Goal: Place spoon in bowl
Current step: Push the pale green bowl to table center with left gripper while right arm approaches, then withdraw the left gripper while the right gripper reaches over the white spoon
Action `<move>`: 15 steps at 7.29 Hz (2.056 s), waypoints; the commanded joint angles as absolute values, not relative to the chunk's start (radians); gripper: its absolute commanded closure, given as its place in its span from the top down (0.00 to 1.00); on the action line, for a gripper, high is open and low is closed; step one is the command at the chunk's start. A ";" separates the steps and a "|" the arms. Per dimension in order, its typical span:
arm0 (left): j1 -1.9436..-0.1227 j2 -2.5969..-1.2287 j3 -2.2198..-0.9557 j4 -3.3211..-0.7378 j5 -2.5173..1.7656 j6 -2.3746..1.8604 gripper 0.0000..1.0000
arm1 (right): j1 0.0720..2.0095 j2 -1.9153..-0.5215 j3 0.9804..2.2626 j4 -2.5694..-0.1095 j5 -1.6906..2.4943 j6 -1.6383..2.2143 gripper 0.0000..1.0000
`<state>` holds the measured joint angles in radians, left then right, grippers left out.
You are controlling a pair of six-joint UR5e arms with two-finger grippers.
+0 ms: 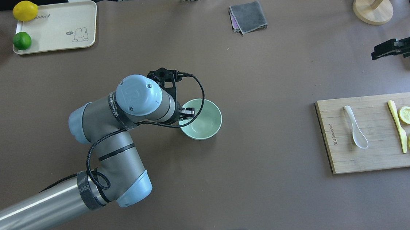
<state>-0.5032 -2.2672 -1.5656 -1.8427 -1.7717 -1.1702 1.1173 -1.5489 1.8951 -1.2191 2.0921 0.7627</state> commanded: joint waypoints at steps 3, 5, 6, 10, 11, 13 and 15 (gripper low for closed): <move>-0.611 -2.177 -1.713 -1.784 -1.803 -1.053 0.98 | 1.047 -1.546 1.969 -1.221 2.086 0.881 1.00; -0.792 -2.036 -1.770 -1.784 -1.960 -0.816 0.98 | 0.898 -1.565 2.011 -1.223 1.981 1.006 1.00; -0.825 -2.007 -1.769 -1.784 -1.968 -0.748 0.98 | 0.840 -1.583 1.996 -1.223 1.929 1.021 1.00; -0.827 -1.999 -1.772 -1.787 -1.959 -0.741 0.98 | 0.763 -1.612 1.867 -1.137 1.882 1.015 0.83; -0.827 -1.999 -1.772 -1.787 -1.957 -0.741 0.98 | 0.750 -1.612 1.820 -1.077 1.875 1.022 0.80; -0.827 -1.999 -1.773 -1.787 -1.957 -0.741 0.98 | 0.749 -1.614 1.782 -1.026 1.867 1.029 0.65; -0.827 -1.999 -1.773 -1.787 -1.957 -0.749 0.98 | 0.749 -1.612 1.807 -1.029 1.876 1.037 0.07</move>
<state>-0.8269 -1.9988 -1.7738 -1.7871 -1.9568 -0.7440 0.7490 -1.6133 1.7936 -1.0312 1.8699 1.0336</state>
